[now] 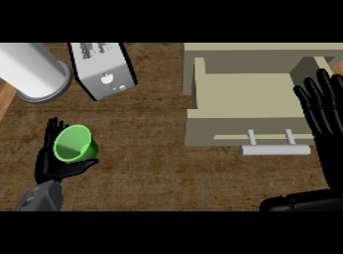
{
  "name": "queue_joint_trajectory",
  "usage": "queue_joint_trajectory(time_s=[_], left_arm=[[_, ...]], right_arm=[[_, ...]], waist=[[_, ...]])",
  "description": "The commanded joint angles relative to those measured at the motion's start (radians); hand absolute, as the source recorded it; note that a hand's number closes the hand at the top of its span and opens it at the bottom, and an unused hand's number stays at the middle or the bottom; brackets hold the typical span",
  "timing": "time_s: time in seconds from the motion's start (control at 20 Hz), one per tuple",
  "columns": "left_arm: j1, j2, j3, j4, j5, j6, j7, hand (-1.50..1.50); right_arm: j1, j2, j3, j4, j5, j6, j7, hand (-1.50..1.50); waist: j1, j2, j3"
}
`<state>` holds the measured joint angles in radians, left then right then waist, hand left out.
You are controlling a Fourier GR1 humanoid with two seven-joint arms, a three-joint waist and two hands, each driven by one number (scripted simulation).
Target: Pick up the cup, place it into the drawer and close the drawer
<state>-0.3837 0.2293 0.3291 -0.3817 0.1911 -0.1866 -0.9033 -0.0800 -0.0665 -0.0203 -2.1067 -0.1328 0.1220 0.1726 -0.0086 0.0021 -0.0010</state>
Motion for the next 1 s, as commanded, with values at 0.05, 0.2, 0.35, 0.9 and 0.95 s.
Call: queue_joint_trajectory(time_s=[0.05,0.2,0.35,0.9,0.95], left_arm=[[-0.02,-0.006,0.007,0.099,0.008,-0.06,-0.08,-1.5],[-0.03,0.002,0.002,0.075,0.021,-0.111,-0.047,-1.5],[-0.053,0.024,0.006,0.106,0.028,-0.193,-0.043,-1.5],[-0.047,-0.018,-0.021,0.064,0.017,-0.211,-0.143,1.5],[-0.074,0.008,-0.013,0.051,0.027,-0.195,-0.098,1.5]], right_arm=[[-0.026,0.003,-0.013,-0.001,-0.011,-0.014,0.014,-1.5],[-0.012,0.01,0.002,0.055,0.004,0.007,-0.039,-1.5],[-0.027,-0.019,-0.026,-0.008,-0.023,-0.003,0.044,-1.5],[-0.052,-0.025,-0.039,0.018,-0.025,0.001,0.03,-1.5],[-0.007,0.017,0.035,0.01,0.047,-0.015,-0.008,-1.5]], waist=[[-0.001,0.001,0.0],[0.001,0.0,0.0],[-0.006,0.002,-0.001],[-0.003,0.001,-0.001],[-0.001,0.0,0.0]])
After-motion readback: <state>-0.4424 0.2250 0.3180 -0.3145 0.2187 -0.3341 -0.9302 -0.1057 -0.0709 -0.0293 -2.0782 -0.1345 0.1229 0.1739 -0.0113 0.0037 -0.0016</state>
